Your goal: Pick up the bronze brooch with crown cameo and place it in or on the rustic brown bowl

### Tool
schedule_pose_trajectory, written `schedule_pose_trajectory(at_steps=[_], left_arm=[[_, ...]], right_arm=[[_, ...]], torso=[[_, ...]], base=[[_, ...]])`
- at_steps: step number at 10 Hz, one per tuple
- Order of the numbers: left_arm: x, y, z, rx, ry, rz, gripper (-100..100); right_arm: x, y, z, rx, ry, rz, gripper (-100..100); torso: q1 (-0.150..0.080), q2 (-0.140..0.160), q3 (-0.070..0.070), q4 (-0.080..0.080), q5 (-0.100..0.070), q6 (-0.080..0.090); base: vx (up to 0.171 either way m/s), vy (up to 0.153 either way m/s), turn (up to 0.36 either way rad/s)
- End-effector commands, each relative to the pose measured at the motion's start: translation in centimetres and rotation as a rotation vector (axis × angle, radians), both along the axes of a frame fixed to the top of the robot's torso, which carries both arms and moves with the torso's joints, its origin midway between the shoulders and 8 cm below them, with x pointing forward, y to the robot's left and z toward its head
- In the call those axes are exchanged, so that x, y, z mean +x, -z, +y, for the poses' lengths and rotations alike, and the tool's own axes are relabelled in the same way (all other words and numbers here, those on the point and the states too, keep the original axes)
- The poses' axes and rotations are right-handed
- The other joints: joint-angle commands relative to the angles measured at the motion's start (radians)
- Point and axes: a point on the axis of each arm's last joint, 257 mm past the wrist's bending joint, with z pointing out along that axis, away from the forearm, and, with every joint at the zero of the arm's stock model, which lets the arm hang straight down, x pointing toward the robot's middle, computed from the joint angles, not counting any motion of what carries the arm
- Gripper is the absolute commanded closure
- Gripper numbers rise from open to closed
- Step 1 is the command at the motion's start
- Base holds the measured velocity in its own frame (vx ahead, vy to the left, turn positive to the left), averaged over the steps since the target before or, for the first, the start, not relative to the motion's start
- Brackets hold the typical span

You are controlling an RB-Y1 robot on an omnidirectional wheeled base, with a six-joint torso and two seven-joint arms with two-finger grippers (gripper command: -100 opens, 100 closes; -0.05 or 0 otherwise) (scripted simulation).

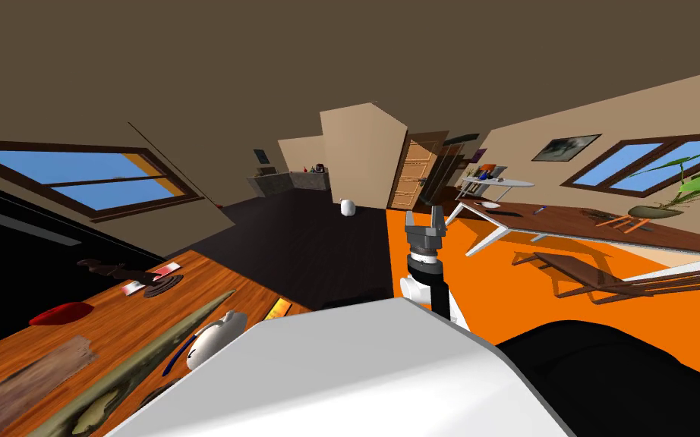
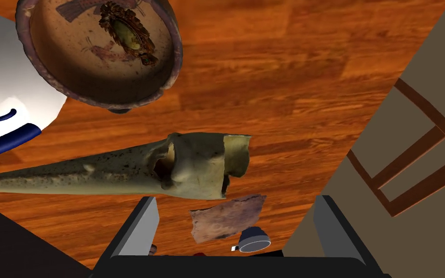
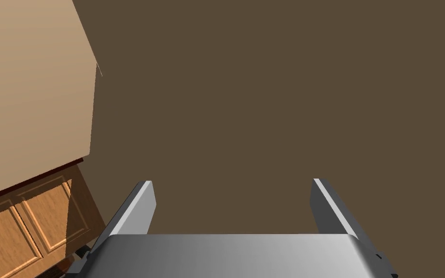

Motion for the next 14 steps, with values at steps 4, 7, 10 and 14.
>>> schedule_pose_trajectory(at_steps=[4, 7, 10, 14], left_arm=[[4.3, -0.7, 0.4, -0.023, 0.055, -0.110, -100], [4.7, -1.6, 0.6, -0.029, 0.115, -0.105, -100], [4.3, -1.9, 0.2, -0.057, 0.162, -0.088, -100], [8.1, -5.1, 1.0, -0.044, 0.235, -0.233, -100]], right_arm=[[0.0, 0.0, 0.0, 0.000, 0.000, 0.000, 0], [0.0, 0.0, 0.0, 0.000, 0.000, 0.000, 0], [0.0, 0.0, 0.0, 0.000, 0.000, 0.000, 0], [0.0, 0.0, 0.0, 0.000, 0.000, 0.000, 0]], torso=[[-0.002, -0.001, -0.001, 0.000, 0.000, -0.002], [0.000, 0.000, 0.000, 0.000, 0.000, 0.000], [0.003, 0.002, 0.001, 0.000, 0.001, 0.000], [-0.002, -0.001, -0.001, 0.000, -0.001, 0.000]], base=[[0.034, -0.033, 0.159], [0.013, -0.019, 0.000], [-0.004, 0.007, 0.003], [0.043, -0.061, 0.167]])
